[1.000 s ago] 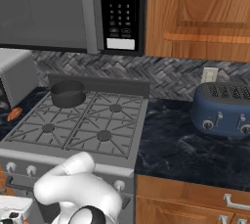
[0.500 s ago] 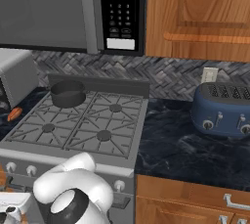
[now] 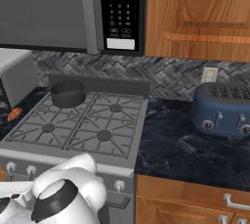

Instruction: Turn on the burner for the pot on the stove. Wait thirty seconds for the pot to heat up. Then add the sweet potato to the pot.

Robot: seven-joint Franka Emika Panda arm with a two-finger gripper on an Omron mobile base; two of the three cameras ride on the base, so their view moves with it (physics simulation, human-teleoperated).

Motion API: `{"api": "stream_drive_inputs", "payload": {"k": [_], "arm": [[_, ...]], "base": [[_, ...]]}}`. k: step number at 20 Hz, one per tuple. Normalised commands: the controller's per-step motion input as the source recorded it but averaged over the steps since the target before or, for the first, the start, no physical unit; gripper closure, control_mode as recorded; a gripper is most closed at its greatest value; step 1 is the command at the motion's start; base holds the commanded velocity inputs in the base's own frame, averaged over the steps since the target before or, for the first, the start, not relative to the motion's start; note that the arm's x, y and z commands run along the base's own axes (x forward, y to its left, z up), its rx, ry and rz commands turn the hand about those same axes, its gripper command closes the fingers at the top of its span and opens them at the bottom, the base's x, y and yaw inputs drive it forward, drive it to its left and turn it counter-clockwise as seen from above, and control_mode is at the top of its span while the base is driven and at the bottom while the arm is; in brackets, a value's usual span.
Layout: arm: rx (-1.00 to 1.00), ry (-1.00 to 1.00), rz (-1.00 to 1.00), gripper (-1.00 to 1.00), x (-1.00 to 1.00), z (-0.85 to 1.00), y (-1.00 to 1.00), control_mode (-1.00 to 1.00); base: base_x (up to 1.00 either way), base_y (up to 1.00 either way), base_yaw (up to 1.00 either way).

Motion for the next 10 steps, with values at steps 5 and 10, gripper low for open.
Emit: {"api": "stream_drive_inputs", "payload": {"k": [5, 10], "arm": [[0.00, 0.00, 0.00, -1.00, 0.38, -0.04, 0.00, -1.00], [0.00, 0.00, 0.00, -1.00, 0.20, -0.30, 0.02, -1.00]], "base": [[0.00, 0.00, 0.00], [0.00, 0.00, 0.00]]}}
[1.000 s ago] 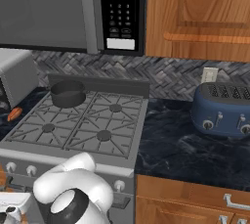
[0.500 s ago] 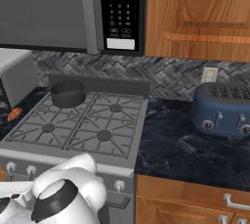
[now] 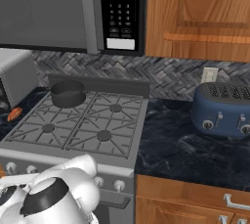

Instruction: Turn on the burner for the pot on the stove. Wait thirty seconds for the pot to heat up. Then add the sweet potato to the pot.

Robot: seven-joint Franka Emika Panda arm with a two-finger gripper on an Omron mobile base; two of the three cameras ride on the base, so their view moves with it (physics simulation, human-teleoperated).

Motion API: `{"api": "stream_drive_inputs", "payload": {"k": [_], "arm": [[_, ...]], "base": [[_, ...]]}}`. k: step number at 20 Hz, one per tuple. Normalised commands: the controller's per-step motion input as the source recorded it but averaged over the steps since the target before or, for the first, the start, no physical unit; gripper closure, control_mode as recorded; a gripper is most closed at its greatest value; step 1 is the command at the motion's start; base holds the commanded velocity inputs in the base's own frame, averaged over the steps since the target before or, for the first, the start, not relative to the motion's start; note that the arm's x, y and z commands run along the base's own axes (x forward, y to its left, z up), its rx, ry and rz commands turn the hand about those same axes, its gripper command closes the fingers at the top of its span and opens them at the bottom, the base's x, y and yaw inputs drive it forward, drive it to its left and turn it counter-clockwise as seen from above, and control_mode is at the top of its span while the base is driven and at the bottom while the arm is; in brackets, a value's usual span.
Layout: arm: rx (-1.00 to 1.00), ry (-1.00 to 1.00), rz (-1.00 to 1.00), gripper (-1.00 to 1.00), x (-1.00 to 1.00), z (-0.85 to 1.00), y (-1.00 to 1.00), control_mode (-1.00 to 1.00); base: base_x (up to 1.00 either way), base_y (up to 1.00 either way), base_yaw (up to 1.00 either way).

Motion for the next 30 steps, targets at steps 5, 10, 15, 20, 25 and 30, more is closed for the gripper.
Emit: {"api": "stream_drive_inputs", "payload": {"k": [5, 10, 15, 20, 25, 30], "arm": [[0.00, 0.00, 0.00, -1.00, 0.07, -0.31, 0.08, -1.00], [0.00, 0.00, 0.00, -1.00, 0.05, -0.26, 0.17, -1.00], [0.04, 0.00, 0.00, -1.00, 0.00, -0.25, 0.37, -1.00], [0.02, 0.00, 0.00, -1.00, 0.00, -0.12, 0.10, -1.00], [0.01, 0.00, 0.00, -1.00, 0.00, -0.06, -0.01, -1.00], [0.03, 0.00, -0.01, -1.00, 0.00, -0.20, 0.00, -1.00]], "base": [[0.00, 0.00, 0.00], [0.00, 0.00, 0.00], [0.00, 0.00, 0.00], [0.00, 0.00, 0.00], [0.00, 0.00, 0.00], [0.00, 0.00, 0.00]]}}
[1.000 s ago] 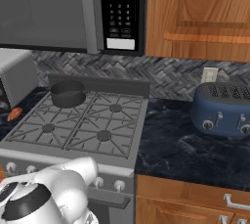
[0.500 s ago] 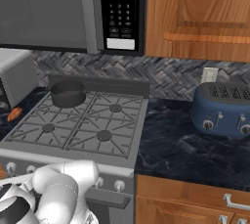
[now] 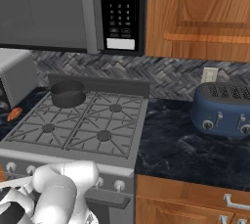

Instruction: Turn on the burner for the pot on the stove. Wait thirty seconds for the pot to heat up. Then add the sweet potato to the pot.

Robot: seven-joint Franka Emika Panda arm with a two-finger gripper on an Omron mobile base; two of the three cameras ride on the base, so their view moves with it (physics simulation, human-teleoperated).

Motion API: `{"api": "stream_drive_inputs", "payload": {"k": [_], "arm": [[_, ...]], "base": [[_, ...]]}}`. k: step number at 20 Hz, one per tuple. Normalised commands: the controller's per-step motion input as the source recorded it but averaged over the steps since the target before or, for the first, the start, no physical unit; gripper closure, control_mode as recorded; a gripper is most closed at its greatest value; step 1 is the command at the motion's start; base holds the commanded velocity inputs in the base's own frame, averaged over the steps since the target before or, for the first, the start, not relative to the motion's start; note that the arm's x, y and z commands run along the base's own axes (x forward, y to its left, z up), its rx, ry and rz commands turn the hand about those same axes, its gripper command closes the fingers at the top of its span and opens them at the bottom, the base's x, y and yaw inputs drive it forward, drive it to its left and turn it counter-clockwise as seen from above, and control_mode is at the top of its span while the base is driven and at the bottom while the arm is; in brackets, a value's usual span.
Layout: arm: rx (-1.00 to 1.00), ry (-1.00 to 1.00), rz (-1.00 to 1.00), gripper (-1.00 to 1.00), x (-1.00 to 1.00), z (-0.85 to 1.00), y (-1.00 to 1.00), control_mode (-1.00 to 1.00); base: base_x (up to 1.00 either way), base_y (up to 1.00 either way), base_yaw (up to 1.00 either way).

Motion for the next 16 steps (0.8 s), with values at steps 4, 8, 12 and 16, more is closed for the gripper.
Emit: {"api": "stream_drive_inputs", "payload": {"k": [4, 8, 12, 16], "arm": [[0.00, 0.00, -0.01, -1.00, 0.13, -0.21, 0.00, -1.00], [0.00, -0.03, -0.04, -1.00, 0.17, -0.06, -0.11, -1.00], [0.00, -0.02, -0.05, -1.00, 0.33, -0.08, -0.02, -1.00], [0.00, 0.00, 0.00, -1.00, 0.11, 0.00, 0.00, -1.00]], "base": [[0.00, 0.00, 0.00], [0.00, 0.00, 0.00], [0.00, 0.00, 0.00], [0.00, 0.00, 0.00]]}}
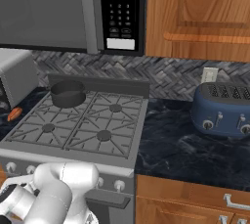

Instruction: Turn on the burner for the pot on the stove. Wait thirty seconds for the pot to heat up. Then add the sweet potato to the pot.

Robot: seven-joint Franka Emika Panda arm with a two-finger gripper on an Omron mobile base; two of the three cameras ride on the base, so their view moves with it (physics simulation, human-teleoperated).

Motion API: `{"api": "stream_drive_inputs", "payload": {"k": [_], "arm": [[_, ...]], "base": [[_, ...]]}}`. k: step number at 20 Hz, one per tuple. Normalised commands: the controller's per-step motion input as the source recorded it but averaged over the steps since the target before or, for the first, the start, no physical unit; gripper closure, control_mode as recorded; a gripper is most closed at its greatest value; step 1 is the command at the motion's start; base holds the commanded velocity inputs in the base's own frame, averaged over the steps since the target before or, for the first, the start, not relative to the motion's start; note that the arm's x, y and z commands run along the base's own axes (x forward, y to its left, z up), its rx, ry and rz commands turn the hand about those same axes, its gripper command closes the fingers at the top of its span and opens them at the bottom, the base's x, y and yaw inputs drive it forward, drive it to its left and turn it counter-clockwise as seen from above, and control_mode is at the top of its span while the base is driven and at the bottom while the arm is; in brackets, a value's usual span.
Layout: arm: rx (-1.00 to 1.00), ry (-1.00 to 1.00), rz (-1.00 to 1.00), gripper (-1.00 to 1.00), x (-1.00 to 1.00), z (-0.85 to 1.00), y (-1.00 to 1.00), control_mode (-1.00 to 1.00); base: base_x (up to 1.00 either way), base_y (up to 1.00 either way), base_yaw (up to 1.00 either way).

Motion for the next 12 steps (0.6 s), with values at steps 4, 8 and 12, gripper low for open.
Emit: {"api": "stream_drive_inputs", "payload": {"k": [4, 8, 12], "arm": [[0.00, -0.01, 0.00, -1.00, 0.01, 0.00, 0.00, -1.00], [0.00, 0.00, 0.00, -1.00, 0.06, -0.02, 0.00, -1.00], [0.00, 0.00, 0.00, -1.00, 0.11, -0.16, 0.00, -1.00]], "base": [[0.00, 0.00, 0.00], [0.00, 0.00, 0.00], [0.00, 0.00, 0.00]]}}
